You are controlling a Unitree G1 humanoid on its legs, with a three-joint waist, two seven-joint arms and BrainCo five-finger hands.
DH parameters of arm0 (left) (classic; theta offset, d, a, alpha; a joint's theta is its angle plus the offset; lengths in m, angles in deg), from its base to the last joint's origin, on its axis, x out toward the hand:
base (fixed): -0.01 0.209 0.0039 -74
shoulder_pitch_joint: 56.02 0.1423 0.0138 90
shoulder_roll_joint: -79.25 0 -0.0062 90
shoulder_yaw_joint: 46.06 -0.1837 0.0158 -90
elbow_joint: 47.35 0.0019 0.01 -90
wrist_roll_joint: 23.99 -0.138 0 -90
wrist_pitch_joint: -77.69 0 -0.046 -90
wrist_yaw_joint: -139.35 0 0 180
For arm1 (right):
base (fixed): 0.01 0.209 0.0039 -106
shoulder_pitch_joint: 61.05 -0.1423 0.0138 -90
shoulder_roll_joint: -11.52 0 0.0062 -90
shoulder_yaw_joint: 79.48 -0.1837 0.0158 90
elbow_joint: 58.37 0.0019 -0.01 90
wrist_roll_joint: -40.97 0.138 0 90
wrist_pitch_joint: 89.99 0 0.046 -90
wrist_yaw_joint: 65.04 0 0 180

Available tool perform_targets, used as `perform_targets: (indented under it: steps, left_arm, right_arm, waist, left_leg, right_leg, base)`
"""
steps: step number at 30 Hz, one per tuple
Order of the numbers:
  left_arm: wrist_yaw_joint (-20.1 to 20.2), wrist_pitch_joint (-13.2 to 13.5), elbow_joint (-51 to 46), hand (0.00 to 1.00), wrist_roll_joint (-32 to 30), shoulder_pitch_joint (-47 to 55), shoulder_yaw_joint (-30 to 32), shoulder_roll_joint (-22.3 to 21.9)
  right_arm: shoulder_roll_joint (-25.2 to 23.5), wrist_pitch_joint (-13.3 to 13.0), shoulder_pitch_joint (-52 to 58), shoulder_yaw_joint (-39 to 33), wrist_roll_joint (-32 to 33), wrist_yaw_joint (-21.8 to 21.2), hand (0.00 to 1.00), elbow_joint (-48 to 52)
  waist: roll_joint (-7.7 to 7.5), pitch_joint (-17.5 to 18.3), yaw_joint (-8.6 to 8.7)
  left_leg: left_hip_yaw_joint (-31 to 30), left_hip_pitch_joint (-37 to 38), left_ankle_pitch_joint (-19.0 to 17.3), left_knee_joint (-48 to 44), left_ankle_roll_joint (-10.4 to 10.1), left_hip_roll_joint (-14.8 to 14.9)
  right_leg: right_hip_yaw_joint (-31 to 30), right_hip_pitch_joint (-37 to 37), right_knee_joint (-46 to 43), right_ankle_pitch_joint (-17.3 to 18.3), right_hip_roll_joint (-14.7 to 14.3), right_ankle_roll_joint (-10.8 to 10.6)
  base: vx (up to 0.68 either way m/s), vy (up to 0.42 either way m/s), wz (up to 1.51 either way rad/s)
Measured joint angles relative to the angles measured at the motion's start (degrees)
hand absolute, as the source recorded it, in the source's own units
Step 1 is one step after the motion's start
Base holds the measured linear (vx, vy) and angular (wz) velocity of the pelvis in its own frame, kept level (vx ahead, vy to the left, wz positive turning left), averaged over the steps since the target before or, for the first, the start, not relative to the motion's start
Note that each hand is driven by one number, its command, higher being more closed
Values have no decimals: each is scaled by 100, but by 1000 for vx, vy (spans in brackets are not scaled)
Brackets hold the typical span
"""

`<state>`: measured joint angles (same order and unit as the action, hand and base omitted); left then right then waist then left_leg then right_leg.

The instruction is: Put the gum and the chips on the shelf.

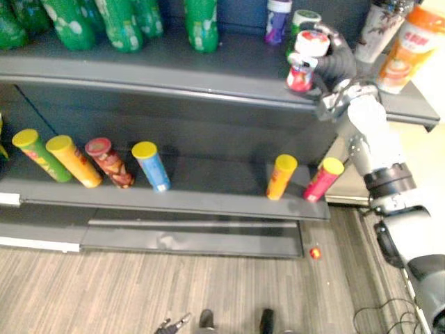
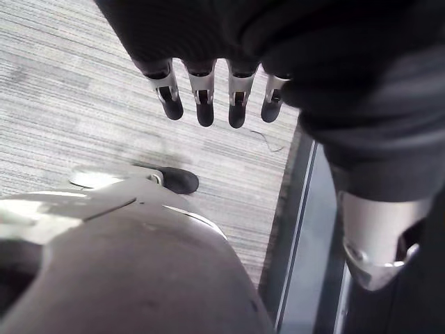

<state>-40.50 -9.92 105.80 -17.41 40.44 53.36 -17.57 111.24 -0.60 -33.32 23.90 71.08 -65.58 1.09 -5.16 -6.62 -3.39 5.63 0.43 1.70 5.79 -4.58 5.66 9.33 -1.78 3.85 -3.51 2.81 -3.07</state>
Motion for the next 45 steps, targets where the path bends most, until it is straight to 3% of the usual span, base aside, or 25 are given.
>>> perform_targets:
  steps: [25,32,39,42,45]
  left_arm:
    - [-50,-1,-48,0,0,10,5,0]
    - [-95,-1,-49,0,-4,10,17,6]
    - [-192,-4,-45,0,-13,-3,51,4]
    - [-230,-6,-34,0,-17,-5,52,15]
    - [-241,-8,-20,0,-27,0,53,26]
  right_arm:
    - [28,25,-311,-686,-120,337,0,-126]
    - [102,-141,-428,-977,-155,557,0,210]
    - [37,-450,-225,-1092,-135,767,0,1419]
    - [-371,-770,670,-1035,-94,724,0,2599]
    - [-741,-782,1576,-676,21,456,0,3125]
  waist:
    - [-20,13,15]
    - [-50,34,15]
    - [-72,49,17]
    - [-113,92,22]
    - [-137,125,22]
  left_leg:
    - [-1,15,82,2,-84,106]
    - [-4,24,103,2,-101,128]
    - [-9,72,100,1,-102,127]
    - [-3,73,98,1,-102,127]
    - [25,74,91,1,-94,123]
  right_leg:
    - [15,3,4,-43,-102,56]
    - [32,18,7,-54,-121,64]
    - [33,81,20,-54,-119,63]
    - [27,93,21,-53,-119,63]
    - [-3,97,20,-52,-115,61]
  base:
    - [0,0,0]
    - [0,0,0]
    - [0,0,0]
    - [0,0,0]
    - [-1,0,-4]
